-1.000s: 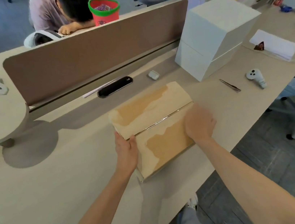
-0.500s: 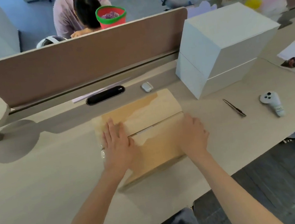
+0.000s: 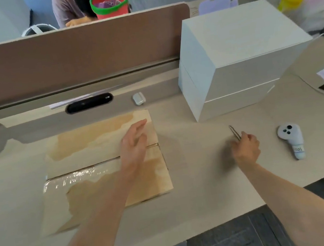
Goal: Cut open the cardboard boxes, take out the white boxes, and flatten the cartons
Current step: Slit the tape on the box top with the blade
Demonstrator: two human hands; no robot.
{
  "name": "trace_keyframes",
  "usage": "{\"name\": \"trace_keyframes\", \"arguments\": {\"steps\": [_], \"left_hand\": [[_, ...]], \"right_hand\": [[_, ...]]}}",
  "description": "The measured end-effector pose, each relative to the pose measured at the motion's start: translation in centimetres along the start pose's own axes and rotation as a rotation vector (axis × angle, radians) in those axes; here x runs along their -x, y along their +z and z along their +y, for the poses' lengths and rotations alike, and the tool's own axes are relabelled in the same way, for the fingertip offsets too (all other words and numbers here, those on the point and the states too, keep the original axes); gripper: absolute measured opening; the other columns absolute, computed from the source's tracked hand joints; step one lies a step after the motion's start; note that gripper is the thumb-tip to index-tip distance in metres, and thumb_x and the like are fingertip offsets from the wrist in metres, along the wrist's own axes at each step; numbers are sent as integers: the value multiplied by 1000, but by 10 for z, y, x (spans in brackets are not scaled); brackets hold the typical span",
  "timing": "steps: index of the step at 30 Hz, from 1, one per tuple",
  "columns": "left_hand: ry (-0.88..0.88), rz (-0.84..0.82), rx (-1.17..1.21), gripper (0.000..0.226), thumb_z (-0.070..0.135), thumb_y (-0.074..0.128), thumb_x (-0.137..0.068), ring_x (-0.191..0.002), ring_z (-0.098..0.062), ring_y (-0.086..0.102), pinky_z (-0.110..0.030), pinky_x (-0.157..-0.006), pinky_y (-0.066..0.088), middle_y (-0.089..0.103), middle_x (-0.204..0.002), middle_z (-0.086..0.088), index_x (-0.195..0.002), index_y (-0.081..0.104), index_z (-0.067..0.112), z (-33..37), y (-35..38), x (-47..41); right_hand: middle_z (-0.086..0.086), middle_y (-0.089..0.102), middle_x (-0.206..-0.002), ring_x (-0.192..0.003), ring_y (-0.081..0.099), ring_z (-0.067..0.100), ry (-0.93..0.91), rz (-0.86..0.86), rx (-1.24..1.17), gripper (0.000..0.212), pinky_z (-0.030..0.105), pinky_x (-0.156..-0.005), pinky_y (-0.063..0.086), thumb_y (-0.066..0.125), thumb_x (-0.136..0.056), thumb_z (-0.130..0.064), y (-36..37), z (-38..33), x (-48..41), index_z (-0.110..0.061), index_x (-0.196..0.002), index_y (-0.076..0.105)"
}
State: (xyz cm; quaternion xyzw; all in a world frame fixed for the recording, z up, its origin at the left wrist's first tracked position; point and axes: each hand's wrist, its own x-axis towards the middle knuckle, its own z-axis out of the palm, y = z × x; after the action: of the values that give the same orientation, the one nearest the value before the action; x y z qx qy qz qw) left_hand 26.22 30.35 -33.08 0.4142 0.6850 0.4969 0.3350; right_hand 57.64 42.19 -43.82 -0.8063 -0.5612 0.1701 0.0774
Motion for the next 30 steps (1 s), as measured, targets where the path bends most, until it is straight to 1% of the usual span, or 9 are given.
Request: {"name": "trace_keyframes", "arguments": {"steps": [3, 7, 12, 16, 18, 20, 23, 27, 30], "left_hand": [[39, 26, 61, 46, 10, 45, -81, -123, -8, 55, -28, -105, 42, 64, -126, 3, -124, 62, 11, -2, 0, 1], [22, 47, 64, 46, 9, 43, -81, -120, -6, 57, -18, -98, 44, 67, -121, 5, -121, 64, 13, 2, 0, 3], [-21, 73, 158, 37, 10, 45, -80, -110, -17, 64, -31, -96, 46, 72, -109, 0, -107, 69, 13, 2, -5, 0], [-104, 76, 503, 27, 4, 50, -80, -95, -33, 69, -26, -85, 51, 69, -99, -22, -101, 66, -3, 6, -23, -5], [-148, 79, 610, 22, -4, 50, -86, -95, -34, 69, -28, -84, 52, 70, -96, -20, -100, 67, -1, 2, -41, 1], [-193, 87, 610, 24, -7, 48, -91, -99, -31, 68, -30, -86, 53, 72, -96, -16, -100, 68, 3, -6, -63, 12], [-193, 147, 466, 26, -6, 49, -94, -103, -26, 65, -35, -93, 52, 72, -98, -10, -102, 68, 10, -21, -110, 34], [-151, 166, -24, 29, 2, 59, -91, -102, -4, 62, -31, -97, 50, 68, -111, 8, -109, 66, 23, -43, -183, 49], [-72, 105, -243, 34, 17, 69, -89, -112, -6, 54, -27, -100, 43, 58, -123, 15, -120, 63, 29, -57, -225, 58]], "right_hand": [[18, 44, -131, -124, 38, 37, 14, -33, 30, 35, 46, -96, 38, 58, -92, -25, 11, 14, -20, -11, -125, 55], [21, 59, -113, -111, 48, 39, -84, -39, -5, 24, 42, -84, 42, 54, -91, -13, 23, 13, -21, -8, -113, 63], [9, 64, -94, -88, 60, 29, -271, -137, -352, 11, 27, -71, 36, 58, -91, -12, 24, -32, 33, -11, -99, 65], [-2, 62, -80, -73, 56, 14, -356, -201, -635, 9, 23, -64, 39, 56, -92, -10, -2, -98, 92, -19, -93, 56], [-7, 62, -77, -69, 54, 5, -450, -237, -698, 11, 14, -61, 40, 56, -93, -11, -17, -128, 120, -22, -93, 57], [-11, 60, -73, -66, 52, 1, -568, -256, -704, 11, 12, -61, 39, 56, -94, -14, -28, -153, 143, -25, -94, 58], [-14, 59, -75, -70, 52, 1, -729, -269, -641, 13, 10, -63, 37, 55, -96, -17, -35, -183, 172, -28, -97, 61], [-13, 59, -83, -78, 53, 5, -954, -340, -380, 11, 16, -69, 40, 51, -99, -26, -28, -217, 198, -26, -96, 62], [-14, 62, -94, -90, 54, 6, -1145, -325, -171, 18, 23, -79, 43, 49, -100, -29, -19, -238, 221, -21, -102, 65]]}}
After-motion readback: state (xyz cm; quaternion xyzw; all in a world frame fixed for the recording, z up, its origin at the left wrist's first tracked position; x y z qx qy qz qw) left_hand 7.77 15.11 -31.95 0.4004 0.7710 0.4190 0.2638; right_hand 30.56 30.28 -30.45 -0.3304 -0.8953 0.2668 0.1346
